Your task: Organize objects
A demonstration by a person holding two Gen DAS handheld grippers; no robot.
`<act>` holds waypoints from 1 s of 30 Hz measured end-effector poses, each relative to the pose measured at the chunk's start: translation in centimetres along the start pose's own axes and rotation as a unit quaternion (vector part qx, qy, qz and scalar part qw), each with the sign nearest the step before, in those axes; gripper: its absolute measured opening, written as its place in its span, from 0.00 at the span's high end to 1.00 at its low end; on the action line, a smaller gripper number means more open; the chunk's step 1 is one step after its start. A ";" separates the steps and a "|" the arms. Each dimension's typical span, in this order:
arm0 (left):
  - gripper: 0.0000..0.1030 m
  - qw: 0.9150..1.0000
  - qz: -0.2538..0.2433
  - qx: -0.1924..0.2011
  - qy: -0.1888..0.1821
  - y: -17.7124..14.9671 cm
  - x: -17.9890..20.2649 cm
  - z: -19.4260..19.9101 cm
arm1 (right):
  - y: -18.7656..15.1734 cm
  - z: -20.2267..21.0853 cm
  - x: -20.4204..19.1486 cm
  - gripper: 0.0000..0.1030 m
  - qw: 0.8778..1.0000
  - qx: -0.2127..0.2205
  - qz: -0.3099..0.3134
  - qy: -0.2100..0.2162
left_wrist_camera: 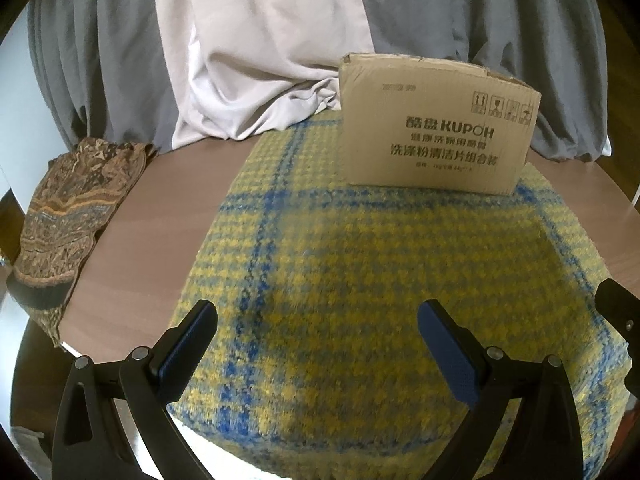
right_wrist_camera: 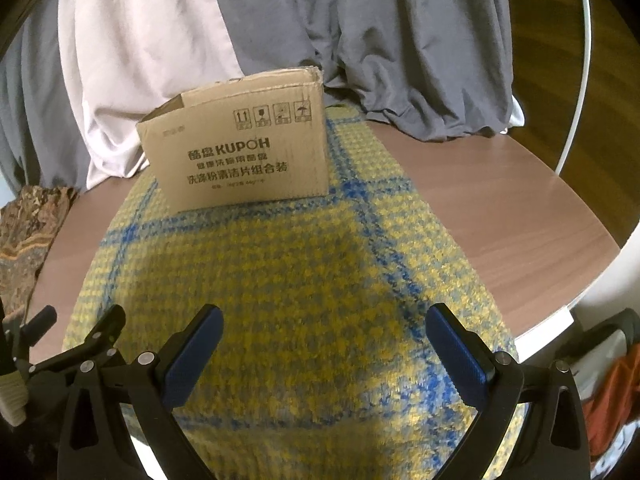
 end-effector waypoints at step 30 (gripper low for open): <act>0.01 1.000 0.006 -0.016 0.005 -1.3 -0.3 -0.2 | -0.8 -0.5 0.1 0.01 1.000 -0.014 0.004 -0.002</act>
Point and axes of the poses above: each gripper's, at about its wrist camera, not at the fingertips, and z roughly against the way its jaws point, x to its right, y to its top, the point moved 5 cm from there along -z, roughly the way its jaws point, and after that the axes turned 11 degrees about -z, right-handed, at the moved point
